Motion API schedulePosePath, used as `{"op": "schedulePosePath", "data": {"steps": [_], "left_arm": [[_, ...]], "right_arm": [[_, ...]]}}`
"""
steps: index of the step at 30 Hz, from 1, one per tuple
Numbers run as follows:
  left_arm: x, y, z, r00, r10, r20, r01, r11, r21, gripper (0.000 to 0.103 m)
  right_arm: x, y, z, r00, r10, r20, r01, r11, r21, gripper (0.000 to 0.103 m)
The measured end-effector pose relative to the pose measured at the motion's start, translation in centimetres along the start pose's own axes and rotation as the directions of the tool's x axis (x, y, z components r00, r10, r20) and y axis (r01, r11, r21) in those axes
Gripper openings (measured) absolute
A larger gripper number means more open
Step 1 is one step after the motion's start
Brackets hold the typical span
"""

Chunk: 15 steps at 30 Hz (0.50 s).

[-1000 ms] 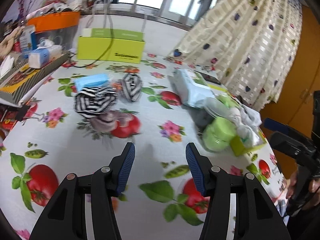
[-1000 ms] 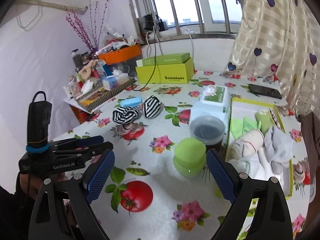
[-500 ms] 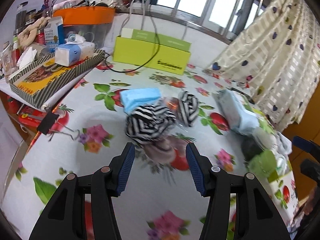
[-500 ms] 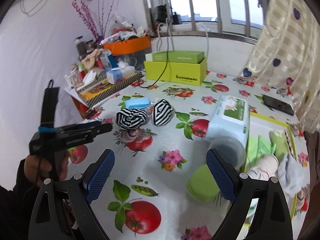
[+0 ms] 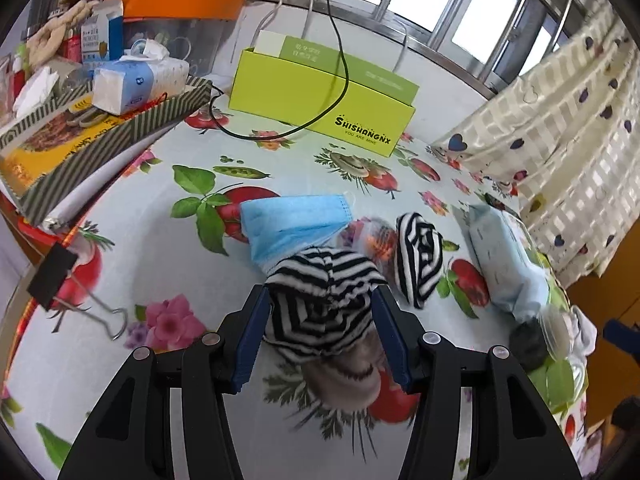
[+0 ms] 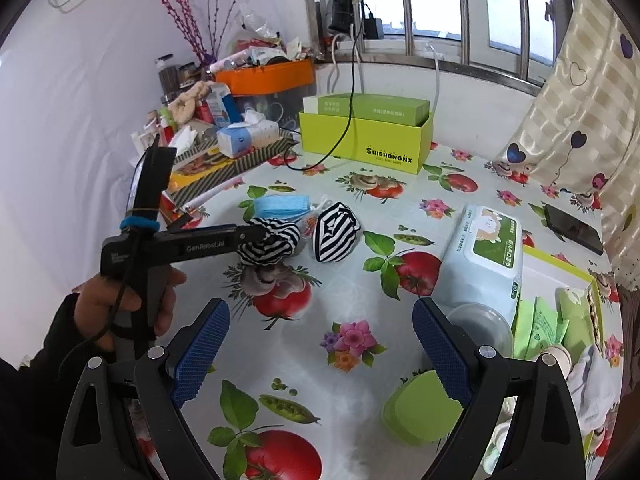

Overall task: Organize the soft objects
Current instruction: 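Grasp the black-and-white striped sock with the left tool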

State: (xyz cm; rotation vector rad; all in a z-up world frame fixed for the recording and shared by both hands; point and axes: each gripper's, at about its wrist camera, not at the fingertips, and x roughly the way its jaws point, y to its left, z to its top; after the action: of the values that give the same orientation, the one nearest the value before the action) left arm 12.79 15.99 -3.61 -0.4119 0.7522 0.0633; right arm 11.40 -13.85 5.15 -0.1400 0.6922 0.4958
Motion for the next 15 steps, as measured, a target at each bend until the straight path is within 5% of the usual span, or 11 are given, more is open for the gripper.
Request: {"op": "schedulePosePath", "data": {"steps": [6,12,15], "left_arm": [[1.8,0.1,-0.4,0.998,0.044,-0.045,-0.044,0.999,0.003,0.054],[2.0,-0.1,-0.9,0.996,0.067,-0.055,-0.065,0.997,0.028,0.012],[1.3,0.1,-1.1,0.997,0.053,-0.047,-0.052,0.998,0.025,0.009]], "right_arm": [[0.7,0.1,0.5,1.0,0.001,-0.015,-0.001,1.0,-0.005,0.094],[0.9,0.5,1.9,1.0,-0.016,-0.016,0.016,1.0,-0.011,0.094],[1.0,0.9,2.9,1.0,-0.026,-0.017,0.026,0.999,-0.036,0.094]]}}
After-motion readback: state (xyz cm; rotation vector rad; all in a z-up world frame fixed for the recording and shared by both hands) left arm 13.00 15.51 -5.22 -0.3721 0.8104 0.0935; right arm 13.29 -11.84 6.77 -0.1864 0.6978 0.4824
